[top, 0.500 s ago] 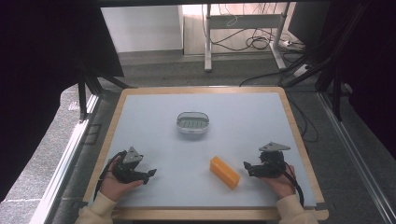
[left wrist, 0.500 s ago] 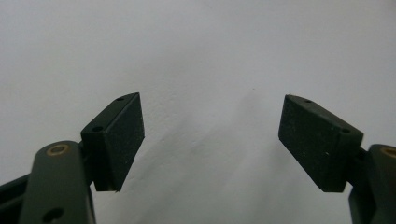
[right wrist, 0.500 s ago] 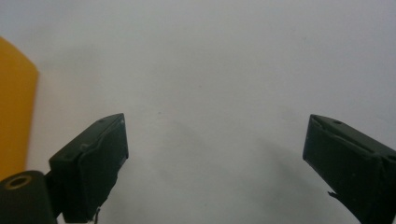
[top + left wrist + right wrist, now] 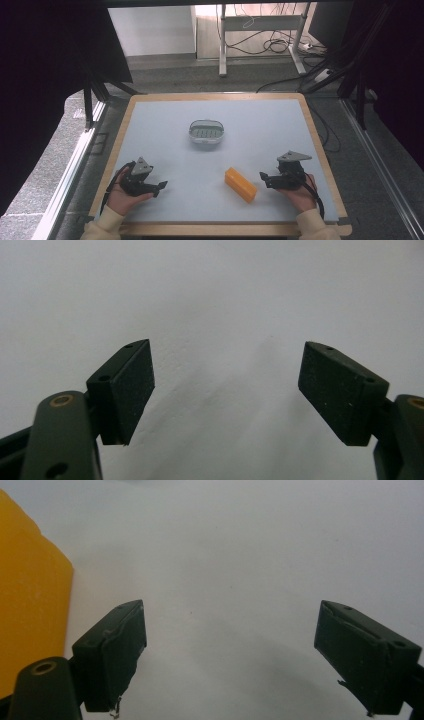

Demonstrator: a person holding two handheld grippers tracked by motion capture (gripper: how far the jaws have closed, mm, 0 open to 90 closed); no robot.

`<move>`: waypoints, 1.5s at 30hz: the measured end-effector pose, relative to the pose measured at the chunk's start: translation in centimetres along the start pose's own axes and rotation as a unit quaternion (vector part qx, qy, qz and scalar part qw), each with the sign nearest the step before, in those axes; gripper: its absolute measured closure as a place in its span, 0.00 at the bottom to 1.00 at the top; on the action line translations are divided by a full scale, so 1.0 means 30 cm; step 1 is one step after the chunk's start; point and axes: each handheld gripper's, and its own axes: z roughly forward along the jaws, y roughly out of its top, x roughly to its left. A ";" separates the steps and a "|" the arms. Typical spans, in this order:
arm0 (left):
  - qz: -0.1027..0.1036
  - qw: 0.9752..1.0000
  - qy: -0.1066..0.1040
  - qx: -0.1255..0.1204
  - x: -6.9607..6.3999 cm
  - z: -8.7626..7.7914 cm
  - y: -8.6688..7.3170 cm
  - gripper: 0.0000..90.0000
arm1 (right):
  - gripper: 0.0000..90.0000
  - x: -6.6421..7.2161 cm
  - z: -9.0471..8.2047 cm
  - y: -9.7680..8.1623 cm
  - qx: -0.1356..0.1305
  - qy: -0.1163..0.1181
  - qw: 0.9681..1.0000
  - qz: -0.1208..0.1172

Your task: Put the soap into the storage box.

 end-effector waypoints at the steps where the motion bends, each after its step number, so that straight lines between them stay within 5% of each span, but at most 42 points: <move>1: 0.000 1.000 0.000 0.000 0.000 0.000 0.000 0.25 | 0.16 -0.002 -0.001 0.001 -0.002 0.001 1.000 0.003; 25: 0.000 1.000 0.001 0.003 0.000 0.003 -0.001 0.25 | 0.25 0.011 -0.040 0.034 -0.012 -0.006 1.000 0.001; 45: 0.001 1.000 -0.001 0.002 -0.001 0.000 0.002 0.25 | 0.28 0.061 -0.113 0.141 0.007 0.025 0.999 -0.021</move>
